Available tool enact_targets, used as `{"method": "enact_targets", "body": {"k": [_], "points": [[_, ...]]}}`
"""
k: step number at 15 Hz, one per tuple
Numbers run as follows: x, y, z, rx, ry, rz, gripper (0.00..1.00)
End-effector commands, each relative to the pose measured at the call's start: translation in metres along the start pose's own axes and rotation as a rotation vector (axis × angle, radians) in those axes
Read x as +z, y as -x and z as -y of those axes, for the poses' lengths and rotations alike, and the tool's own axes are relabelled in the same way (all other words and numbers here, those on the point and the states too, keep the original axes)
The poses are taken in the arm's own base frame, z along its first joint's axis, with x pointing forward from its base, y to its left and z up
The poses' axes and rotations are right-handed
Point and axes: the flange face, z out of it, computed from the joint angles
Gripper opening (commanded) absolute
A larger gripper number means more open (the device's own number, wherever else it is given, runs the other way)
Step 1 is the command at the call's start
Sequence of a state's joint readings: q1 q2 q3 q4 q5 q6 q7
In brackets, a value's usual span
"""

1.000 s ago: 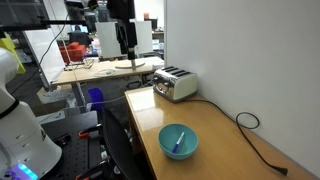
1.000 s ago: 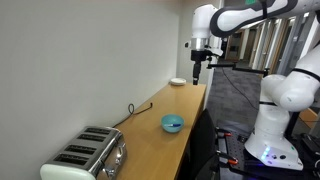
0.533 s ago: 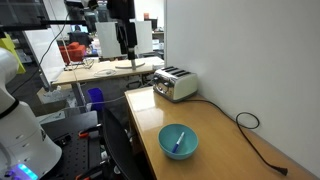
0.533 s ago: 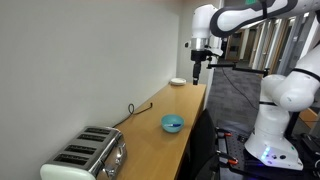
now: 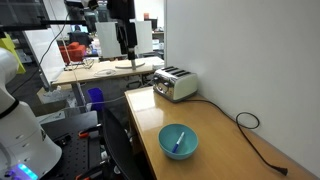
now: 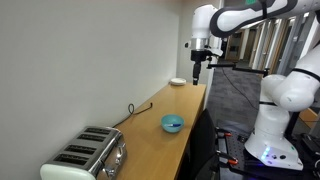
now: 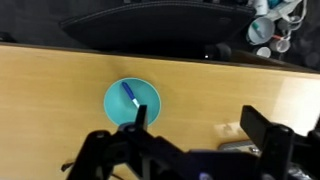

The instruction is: Pick up the pen from the light blue bowl and put it on the table.

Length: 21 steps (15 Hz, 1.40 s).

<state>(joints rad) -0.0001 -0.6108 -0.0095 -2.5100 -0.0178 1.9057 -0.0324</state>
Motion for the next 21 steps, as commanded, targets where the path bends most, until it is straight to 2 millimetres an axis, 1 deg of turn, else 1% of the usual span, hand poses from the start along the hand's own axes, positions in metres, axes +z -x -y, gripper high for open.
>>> {"method": "enact_targets", "body": {"k": [1,4,7,11,15,18,21], "points": [[0.024,-0.015,-0.003,-0.017,0.002,0.013,1.00],[0.055,-0.041,-0.011,-0.047,0.002,0.020,1.00],[0.092,-0.065,-0.029,-0.123,-0.008,0.019,1.00],[0.144,-0.080,-0.057,-0.221,-0.031,0.037,1.00],[0.198,-0.095,-0.079,-0.250,-0.041,0.033,1.00],[0.238,-0.114,-0.088,-0.263,-0.034,0.014,1.00],[0.271,-0.136,-0.096,-0.294,-0.021,-0.002,1.00]]}}
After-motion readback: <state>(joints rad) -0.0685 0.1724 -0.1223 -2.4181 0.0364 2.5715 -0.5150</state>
